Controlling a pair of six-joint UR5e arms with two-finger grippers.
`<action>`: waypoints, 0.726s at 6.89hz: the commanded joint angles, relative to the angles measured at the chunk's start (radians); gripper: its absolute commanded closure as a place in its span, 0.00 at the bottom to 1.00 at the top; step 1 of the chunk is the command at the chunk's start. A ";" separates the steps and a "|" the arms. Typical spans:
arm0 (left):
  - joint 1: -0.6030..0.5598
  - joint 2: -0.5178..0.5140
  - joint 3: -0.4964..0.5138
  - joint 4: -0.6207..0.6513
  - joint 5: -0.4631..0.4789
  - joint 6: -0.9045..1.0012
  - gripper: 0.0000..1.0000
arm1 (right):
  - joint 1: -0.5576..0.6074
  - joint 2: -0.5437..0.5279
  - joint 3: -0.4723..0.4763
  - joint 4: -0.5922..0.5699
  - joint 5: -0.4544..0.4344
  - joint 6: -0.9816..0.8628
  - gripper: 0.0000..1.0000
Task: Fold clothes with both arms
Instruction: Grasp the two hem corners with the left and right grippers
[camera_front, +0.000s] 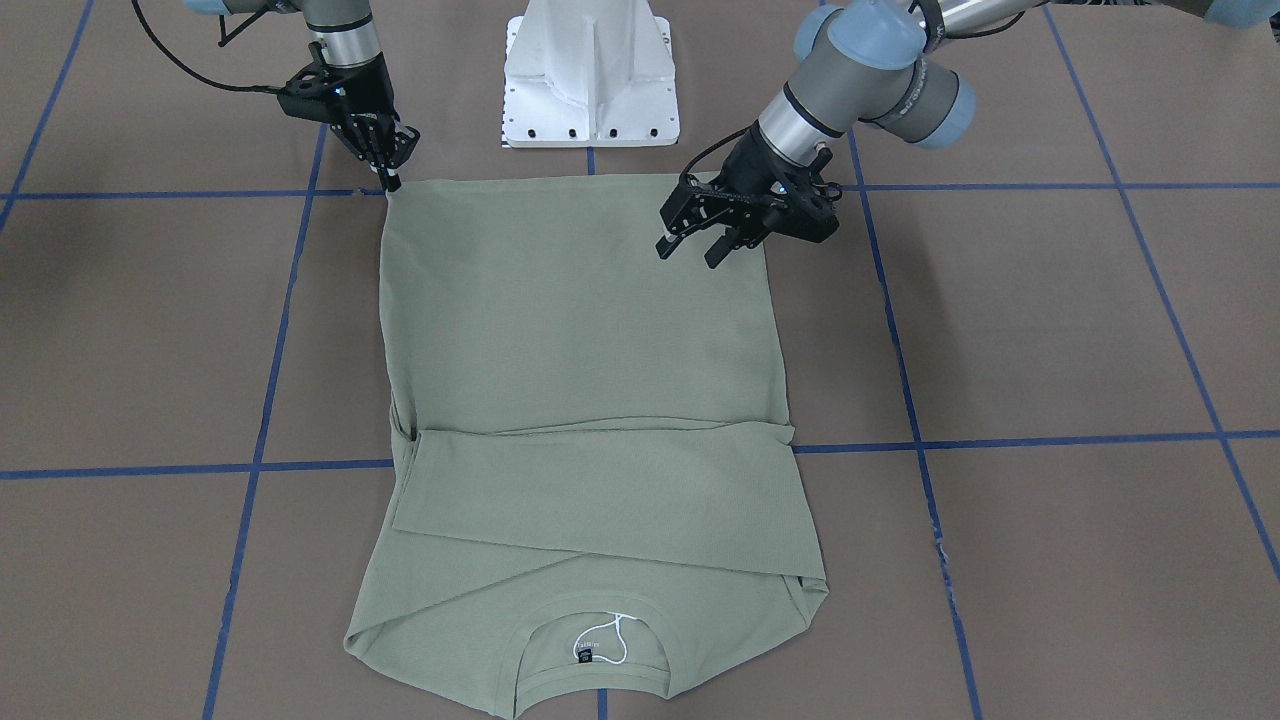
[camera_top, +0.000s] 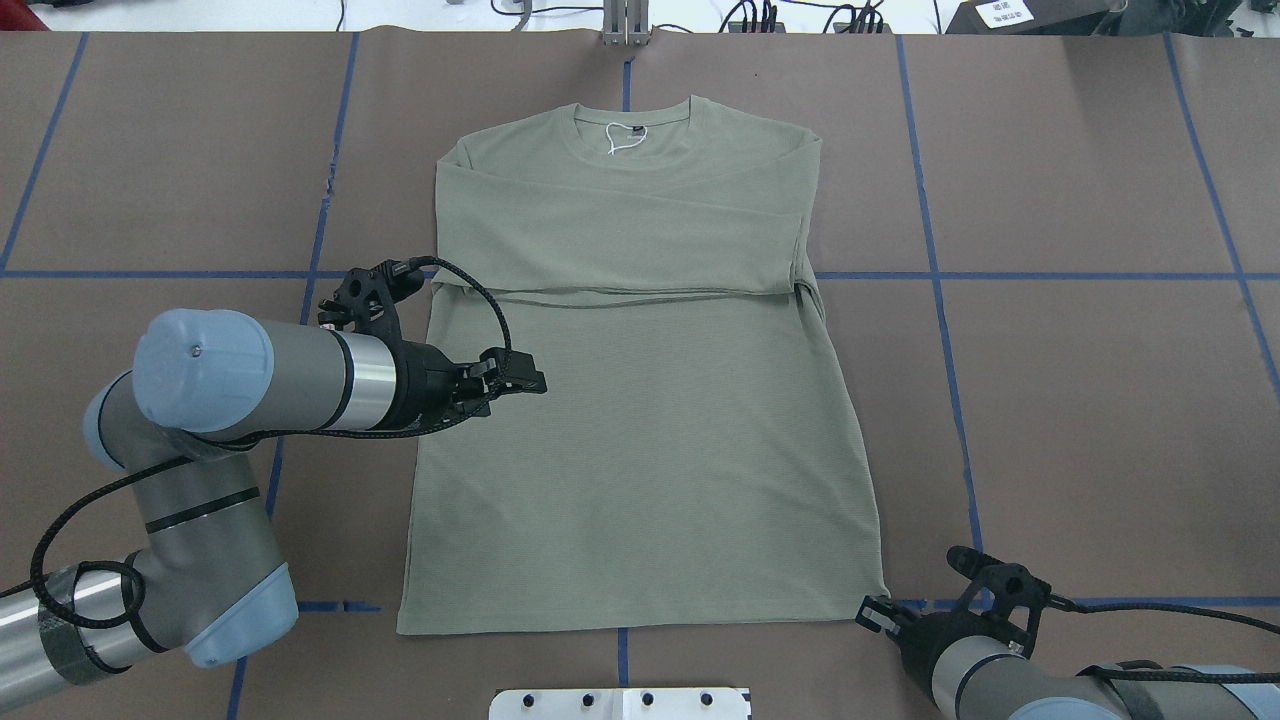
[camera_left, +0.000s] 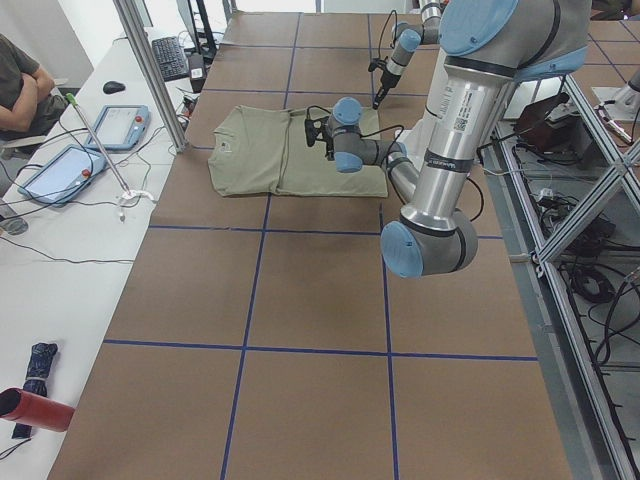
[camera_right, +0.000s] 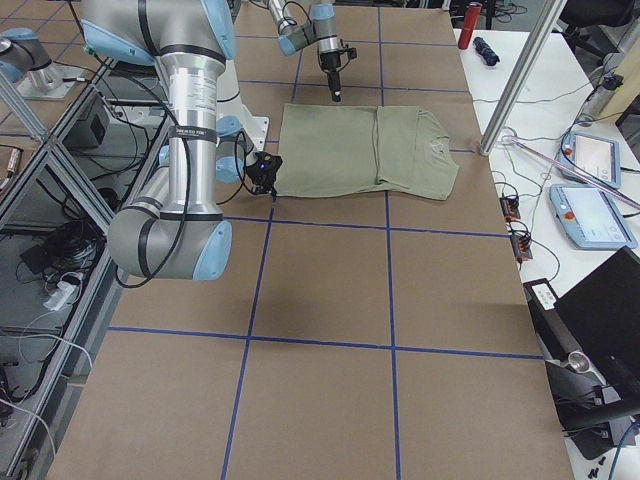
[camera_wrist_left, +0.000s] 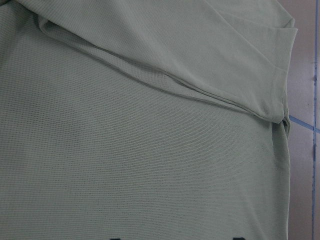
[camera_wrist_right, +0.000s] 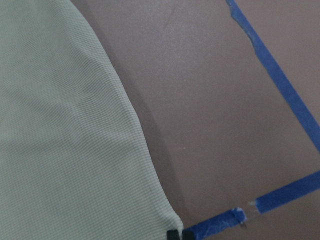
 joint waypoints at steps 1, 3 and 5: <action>0.016 0.042 -0.033 0.033 0.003 -0.051 0.20 | 0.007 -0.017 0.072 -0.003 0.006 0.000 1.00; 0.083 0.044 -0.123 0.316 0.079 -0.122 0.20 | 0.005 -0.019 0.098 -0.028 0.023 0.001 1.00; 0.246 0.062 -0.240 0.548 0.182 -0.310 0.20 | 0.005 -0.019 0.104 -0.031 0.029 0.003 1.00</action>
